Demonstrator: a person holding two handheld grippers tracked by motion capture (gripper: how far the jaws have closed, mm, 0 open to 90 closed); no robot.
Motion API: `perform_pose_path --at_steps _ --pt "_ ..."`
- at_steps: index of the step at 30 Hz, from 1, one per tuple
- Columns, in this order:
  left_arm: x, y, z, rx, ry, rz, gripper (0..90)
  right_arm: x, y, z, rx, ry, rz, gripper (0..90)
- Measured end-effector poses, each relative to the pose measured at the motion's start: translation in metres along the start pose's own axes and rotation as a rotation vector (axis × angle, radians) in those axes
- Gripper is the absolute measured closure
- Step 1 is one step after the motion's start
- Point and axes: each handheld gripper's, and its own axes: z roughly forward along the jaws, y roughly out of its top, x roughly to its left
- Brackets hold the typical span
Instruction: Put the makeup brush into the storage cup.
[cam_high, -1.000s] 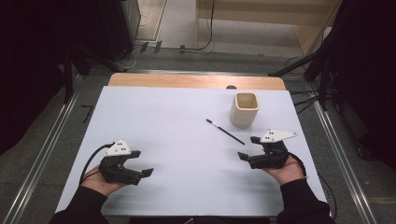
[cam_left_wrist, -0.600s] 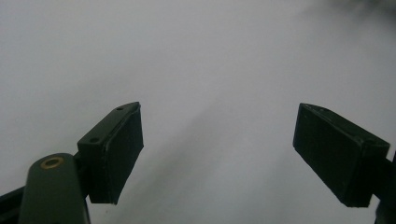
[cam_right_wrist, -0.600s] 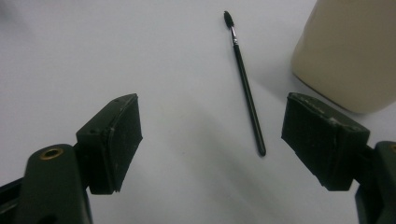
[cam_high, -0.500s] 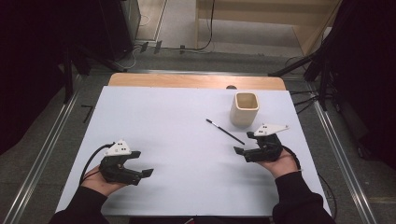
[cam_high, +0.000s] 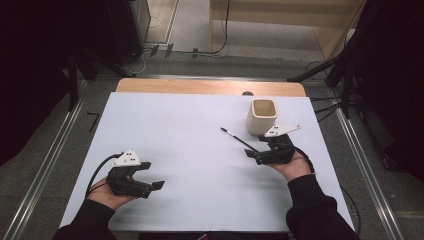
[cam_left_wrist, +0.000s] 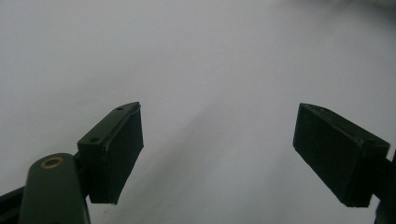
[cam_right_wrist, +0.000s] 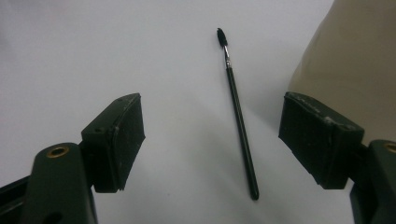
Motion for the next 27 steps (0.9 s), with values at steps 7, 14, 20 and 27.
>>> perform_pose_path --at_steps 7,14,20,27 --pt "0.000 0.000 0.000 -0.002 0.000 -0.003 16.6 -0.003 0.010 0.011 0.044 0.008 -0.012 24.9" --pt "0.002 -0.001 -0.002 -0.003 0.005 -0.014 16.6 -0.006 0.026 0.013 0.116 0.043 -0.010 25.7" --pt "0.001 -0.001 -0.001 0.006 0.003 -0.010 16.7 -0.006 0.039 0.016 0.213 0.054 -0.053 26.6" --pt "0.001 -0.001 0.001 0.007 -0.005 -0.013 16.7 -0.004 0.051 0.023 0.346 0.057 -0.114 27.1"
